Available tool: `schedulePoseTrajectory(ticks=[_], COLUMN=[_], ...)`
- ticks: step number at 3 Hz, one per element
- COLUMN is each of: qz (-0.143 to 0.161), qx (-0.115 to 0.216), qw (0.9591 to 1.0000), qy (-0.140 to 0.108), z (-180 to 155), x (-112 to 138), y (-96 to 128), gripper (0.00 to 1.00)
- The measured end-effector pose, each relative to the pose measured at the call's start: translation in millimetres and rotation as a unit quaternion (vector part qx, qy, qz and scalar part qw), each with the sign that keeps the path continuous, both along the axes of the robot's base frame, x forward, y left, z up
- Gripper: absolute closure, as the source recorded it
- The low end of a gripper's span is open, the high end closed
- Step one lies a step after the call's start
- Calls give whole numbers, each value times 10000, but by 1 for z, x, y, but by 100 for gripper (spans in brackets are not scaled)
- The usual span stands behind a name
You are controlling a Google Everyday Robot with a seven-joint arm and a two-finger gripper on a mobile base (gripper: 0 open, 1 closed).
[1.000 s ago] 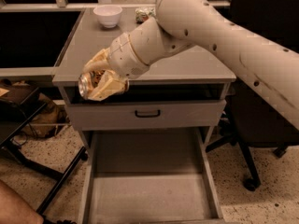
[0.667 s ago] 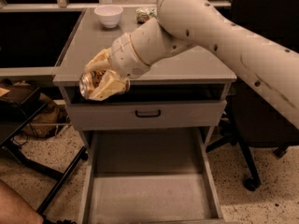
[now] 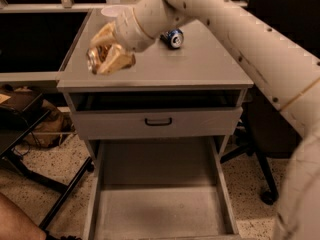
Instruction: Pick orange can from middle drawer and place on counter
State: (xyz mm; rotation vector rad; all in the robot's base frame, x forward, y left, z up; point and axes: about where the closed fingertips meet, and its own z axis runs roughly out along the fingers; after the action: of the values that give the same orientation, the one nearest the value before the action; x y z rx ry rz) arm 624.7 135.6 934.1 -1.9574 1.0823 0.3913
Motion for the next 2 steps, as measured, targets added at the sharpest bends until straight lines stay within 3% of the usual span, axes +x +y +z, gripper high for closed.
schedulePoseTrajectory(ticks=[1,2], qz=[-475,-1157], qx=[-283,-428], qw=[9976,9920], qy=[-405,-264], z=[9,-13], x=[66,107], y=[-5,-31], gripper=[100,100])
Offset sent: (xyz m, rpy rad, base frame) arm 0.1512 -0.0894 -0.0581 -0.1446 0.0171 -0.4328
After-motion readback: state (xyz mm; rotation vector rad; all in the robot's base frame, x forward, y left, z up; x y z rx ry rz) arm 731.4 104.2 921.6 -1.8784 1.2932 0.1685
